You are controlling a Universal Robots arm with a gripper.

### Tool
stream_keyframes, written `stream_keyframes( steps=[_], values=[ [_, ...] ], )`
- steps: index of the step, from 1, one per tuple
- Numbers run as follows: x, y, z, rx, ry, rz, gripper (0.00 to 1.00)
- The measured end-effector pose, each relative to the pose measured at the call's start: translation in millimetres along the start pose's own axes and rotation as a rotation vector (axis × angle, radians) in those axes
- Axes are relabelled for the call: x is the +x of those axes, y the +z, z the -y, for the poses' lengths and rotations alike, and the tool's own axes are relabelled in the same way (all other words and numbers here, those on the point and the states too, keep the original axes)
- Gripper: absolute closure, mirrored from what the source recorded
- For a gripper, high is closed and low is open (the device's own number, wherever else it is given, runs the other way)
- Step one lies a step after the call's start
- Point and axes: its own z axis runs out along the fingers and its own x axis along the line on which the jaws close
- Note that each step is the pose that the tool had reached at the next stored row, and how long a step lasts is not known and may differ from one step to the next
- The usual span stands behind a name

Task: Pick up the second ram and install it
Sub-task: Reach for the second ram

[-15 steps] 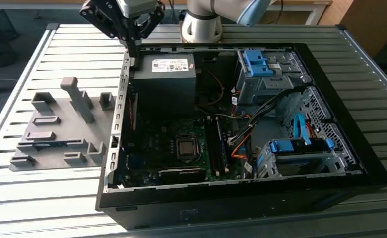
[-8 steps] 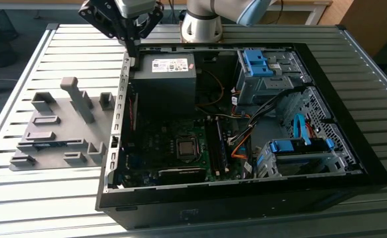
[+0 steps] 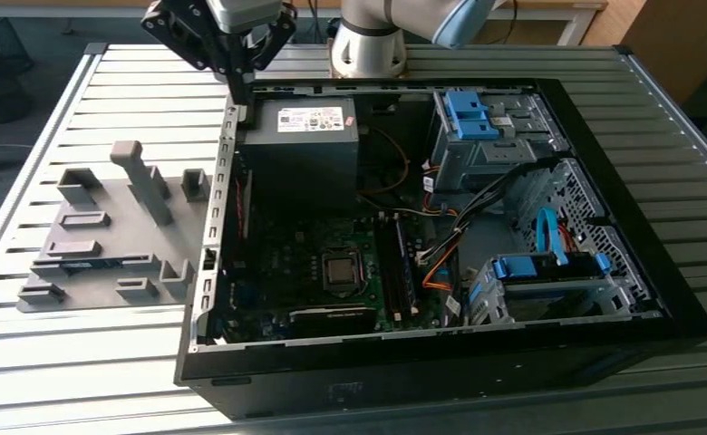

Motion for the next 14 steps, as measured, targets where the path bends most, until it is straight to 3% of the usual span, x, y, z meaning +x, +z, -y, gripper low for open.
stream_keyframes(
  steps=[14],
  values=[
    [3.2,0.0,0.2,0.0,0.0,0.0,0.89]
  ],
)
